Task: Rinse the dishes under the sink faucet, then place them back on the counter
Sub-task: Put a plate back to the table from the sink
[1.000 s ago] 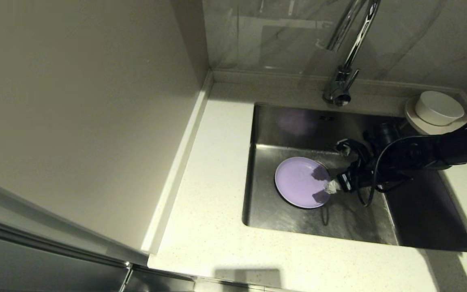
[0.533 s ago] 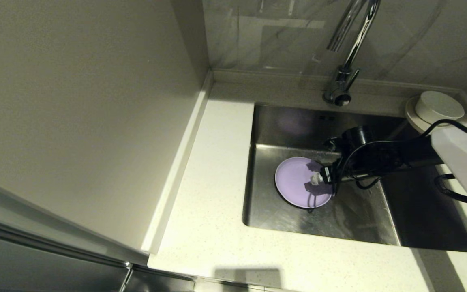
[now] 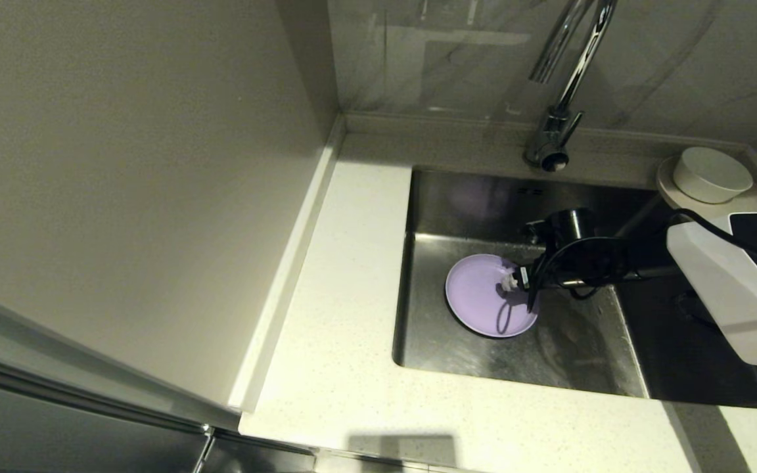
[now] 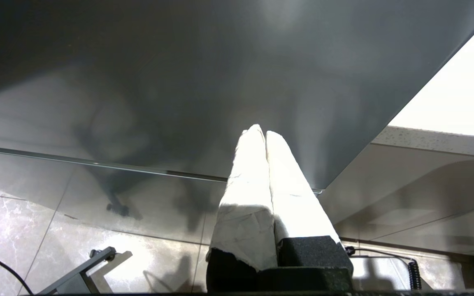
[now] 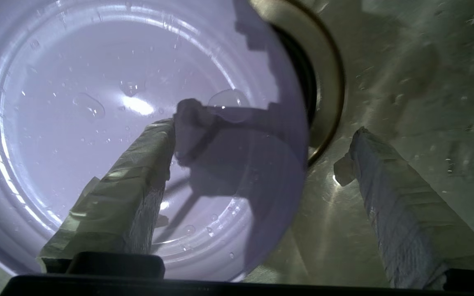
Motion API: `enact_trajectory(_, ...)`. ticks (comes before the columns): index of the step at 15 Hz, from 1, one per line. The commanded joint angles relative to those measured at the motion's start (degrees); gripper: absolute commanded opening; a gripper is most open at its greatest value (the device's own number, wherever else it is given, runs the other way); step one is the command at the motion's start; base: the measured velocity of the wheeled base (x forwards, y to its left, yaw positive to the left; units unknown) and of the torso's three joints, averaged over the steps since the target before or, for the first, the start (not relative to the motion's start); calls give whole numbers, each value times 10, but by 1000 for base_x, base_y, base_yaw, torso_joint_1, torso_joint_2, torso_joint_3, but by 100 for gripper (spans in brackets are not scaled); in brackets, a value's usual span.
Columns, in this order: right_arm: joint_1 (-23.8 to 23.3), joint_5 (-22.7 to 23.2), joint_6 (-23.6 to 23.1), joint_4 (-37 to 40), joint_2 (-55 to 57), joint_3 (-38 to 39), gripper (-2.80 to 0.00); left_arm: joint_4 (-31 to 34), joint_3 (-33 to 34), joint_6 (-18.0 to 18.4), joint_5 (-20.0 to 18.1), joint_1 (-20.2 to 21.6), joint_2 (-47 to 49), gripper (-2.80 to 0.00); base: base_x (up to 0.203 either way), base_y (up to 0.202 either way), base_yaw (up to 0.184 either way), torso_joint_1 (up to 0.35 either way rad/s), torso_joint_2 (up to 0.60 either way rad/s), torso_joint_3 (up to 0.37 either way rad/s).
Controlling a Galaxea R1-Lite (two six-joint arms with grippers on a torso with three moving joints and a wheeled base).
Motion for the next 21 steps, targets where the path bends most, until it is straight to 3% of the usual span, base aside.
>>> enact_trajectory(1, -1, 1, -3, -1, 12, -2, 0, 0, 0, 0, 0, 0, -2, -280, 0, 0, 0, 0, 0, 0)
enact_trajectory(9, -18, 1, -24, -4, 36, -4, 0, 0, 0, 0, 0, 0, -2, -280, 0, 0, 0, 0, 0, 0)
enact_trajectory(10, -18, 1, -24, -4, 36, -3, -280, 0, 0, 0, 0, 0, -2, -280, 0, 0, 0, 0, 0, 0)
enact_trajectory(21, -23, 1, -28, -4, 30, -10, -280, 0, 0, 0, 0, 0, -2, -280, 0, 0, 0, 0, 0, 0)
